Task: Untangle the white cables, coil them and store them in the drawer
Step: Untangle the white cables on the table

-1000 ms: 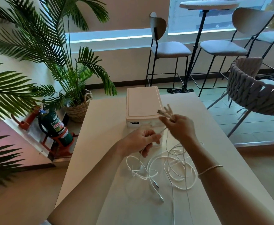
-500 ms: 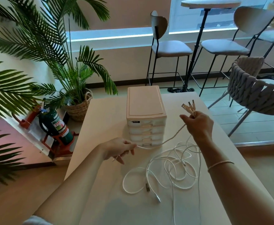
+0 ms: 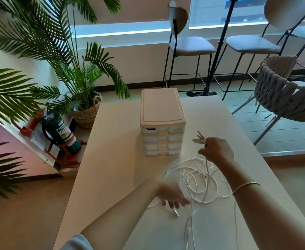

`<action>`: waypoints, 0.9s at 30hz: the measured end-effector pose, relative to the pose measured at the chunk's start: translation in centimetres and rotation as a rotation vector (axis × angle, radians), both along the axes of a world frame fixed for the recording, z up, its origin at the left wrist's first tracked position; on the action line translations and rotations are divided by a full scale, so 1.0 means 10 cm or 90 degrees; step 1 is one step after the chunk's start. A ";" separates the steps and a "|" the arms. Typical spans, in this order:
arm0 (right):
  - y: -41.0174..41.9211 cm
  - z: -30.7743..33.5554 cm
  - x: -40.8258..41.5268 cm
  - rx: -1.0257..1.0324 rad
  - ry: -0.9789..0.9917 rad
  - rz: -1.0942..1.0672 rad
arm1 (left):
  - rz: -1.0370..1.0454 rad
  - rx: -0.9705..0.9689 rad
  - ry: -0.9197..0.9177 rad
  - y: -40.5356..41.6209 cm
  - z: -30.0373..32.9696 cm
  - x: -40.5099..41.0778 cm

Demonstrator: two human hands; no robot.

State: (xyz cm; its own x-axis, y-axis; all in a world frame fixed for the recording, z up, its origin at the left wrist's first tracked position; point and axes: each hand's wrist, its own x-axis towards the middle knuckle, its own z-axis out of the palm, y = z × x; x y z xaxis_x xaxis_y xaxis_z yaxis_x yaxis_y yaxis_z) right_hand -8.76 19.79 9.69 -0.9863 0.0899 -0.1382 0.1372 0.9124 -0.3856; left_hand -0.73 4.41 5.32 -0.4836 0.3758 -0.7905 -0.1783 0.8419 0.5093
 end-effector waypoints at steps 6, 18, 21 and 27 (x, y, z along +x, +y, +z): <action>0.07 -0.23 0.11 0.040 -0.065 0.039 | -0.023 -0.162 0.325 -0.36 -0.56 -0.05; 0.12 -0.55 0.14 0.190 -0.176 0.138 | -0.073 -0.127 0.459 -0.47 -1.06 0.06; 0.09 -0.50 0.16 0.206 -0.174 0.173 | -0.092 -0.104 0.564 -0.54 -1.13 0.05; 0.01 -0.27 0.24 0.114 -0.190 0.193 | -0.012 -0.018 0.566 -0.52 -1.02 0.04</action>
State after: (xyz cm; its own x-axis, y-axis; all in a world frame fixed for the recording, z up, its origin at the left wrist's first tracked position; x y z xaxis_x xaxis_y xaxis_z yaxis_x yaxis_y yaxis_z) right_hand -6.33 19.91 6.95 -0.8915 -0.1473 -0.4284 -0.0645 0.9773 -0.2018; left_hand -0.31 -0.77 -4.85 -0.9170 0.3757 -0.1341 0.2873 0.8552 0.4315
